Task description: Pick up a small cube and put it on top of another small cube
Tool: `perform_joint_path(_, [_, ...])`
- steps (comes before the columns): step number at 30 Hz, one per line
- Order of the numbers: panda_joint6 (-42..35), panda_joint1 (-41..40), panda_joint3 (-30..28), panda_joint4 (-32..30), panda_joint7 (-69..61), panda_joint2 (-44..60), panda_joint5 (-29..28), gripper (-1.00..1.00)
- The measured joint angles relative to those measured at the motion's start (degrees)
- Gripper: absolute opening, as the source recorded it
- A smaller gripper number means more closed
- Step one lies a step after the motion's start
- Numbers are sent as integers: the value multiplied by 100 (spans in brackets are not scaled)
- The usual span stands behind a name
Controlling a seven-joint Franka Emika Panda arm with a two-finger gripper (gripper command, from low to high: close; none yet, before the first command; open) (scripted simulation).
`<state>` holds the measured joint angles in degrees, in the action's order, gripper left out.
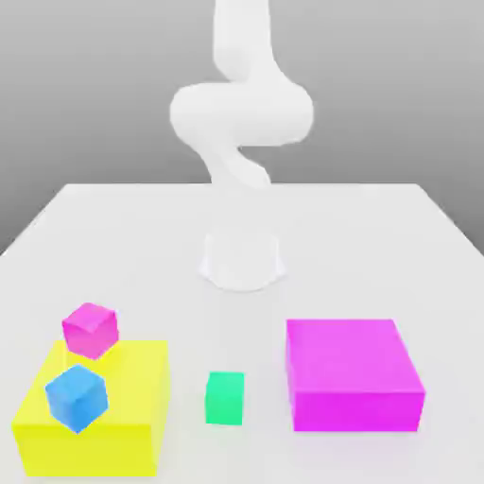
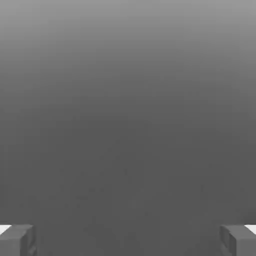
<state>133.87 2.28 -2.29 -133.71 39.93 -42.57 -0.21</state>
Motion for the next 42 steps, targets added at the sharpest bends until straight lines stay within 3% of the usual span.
perform_joint_path(17, [1428, 1377, -1510, -1315, -4193, 2215, 83, 0])
perform_joint_path(29, [2422, 1963, -2173, -2233, -7302, 3803, 390, 0])
perform_joint_path(34, [2847, 1919, -2164, -2594, -8494, 4455, 439, 0])
perform_joint_path(36, [3058, 1856, -2036, -2589, -8845, 4751, 709, 0])
perform_joint_path(42, [3761, 1018, -951, -2397, -9700, 5682, 1784, 0])
